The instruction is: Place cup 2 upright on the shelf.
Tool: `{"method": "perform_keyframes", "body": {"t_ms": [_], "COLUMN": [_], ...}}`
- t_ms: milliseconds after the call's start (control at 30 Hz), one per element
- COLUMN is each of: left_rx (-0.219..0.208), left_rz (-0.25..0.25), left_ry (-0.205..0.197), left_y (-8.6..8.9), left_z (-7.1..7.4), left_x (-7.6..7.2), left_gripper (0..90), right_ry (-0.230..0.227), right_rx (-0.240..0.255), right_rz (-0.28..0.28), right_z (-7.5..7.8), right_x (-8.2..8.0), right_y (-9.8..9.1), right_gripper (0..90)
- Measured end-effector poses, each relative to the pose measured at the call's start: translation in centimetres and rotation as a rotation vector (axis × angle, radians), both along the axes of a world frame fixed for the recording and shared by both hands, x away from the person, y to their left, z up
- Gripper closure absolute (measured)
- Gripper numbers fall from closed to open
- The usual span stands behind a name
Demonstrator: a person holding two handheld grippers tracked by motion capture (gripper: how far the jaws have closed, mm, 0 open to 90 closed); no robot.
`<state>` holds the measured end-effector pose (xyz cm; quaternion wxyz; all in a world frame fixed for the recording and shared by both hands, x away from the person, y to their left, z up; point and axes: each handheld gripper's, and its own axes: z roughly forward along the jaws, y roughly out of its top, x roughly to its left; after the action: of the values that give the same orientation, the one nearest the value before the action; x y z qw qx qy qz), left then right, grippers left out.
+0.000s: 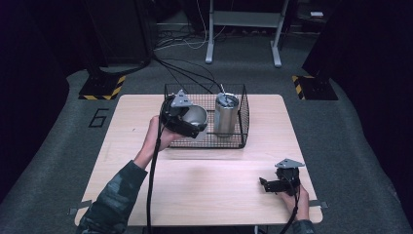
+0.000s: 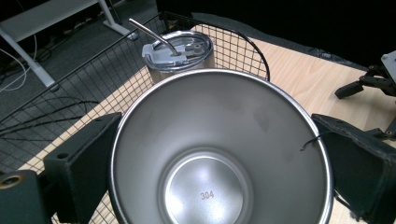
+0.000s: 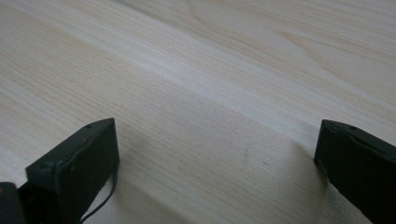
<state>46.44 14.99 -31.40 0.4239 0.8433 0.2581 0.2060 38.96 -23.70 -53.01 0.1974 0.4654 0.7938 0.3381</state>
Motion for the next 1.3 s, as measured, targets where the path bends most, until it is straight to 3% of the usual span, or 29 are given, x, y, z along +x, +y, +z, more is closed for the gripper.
{"method": "perform_keyframes", "body": {"t_ms": [433, 733, 1033, 1300], "left_rx": [-0.001, 0.002, 0.023, -0.010], "left_rz": [0.010, 0.034, 0.057, 0.072], "left_ry": [-0.017, -0.008, 0.012, 0.058], "left_y": [-0.6, -0.3, -0.2, 0.1], "left_z": [0.6, 0.6, -0.3, -0.8], "left_x": [2.3, 4.2, 5.9, 7.7], "left_gripper": [6.0, 6.0, 6.0, 6.0], "right_ry": [0.003, 0.003, 0.003, 0.003], "right_rx": [-0.005, -0.005, -0.004, -0.004], "right_rz": [0.000, 0.000, 0.000, 0.000], "right_z": [0.0, 0.0, 0.0, 0.0], "right_x": [0.0, 0.0, 0.0, 0.0], "right_y": [0.1, 0.1, 0.1, 0.1], "right_gripper": [0.0, 0.0, 0.0, 0.0]}}
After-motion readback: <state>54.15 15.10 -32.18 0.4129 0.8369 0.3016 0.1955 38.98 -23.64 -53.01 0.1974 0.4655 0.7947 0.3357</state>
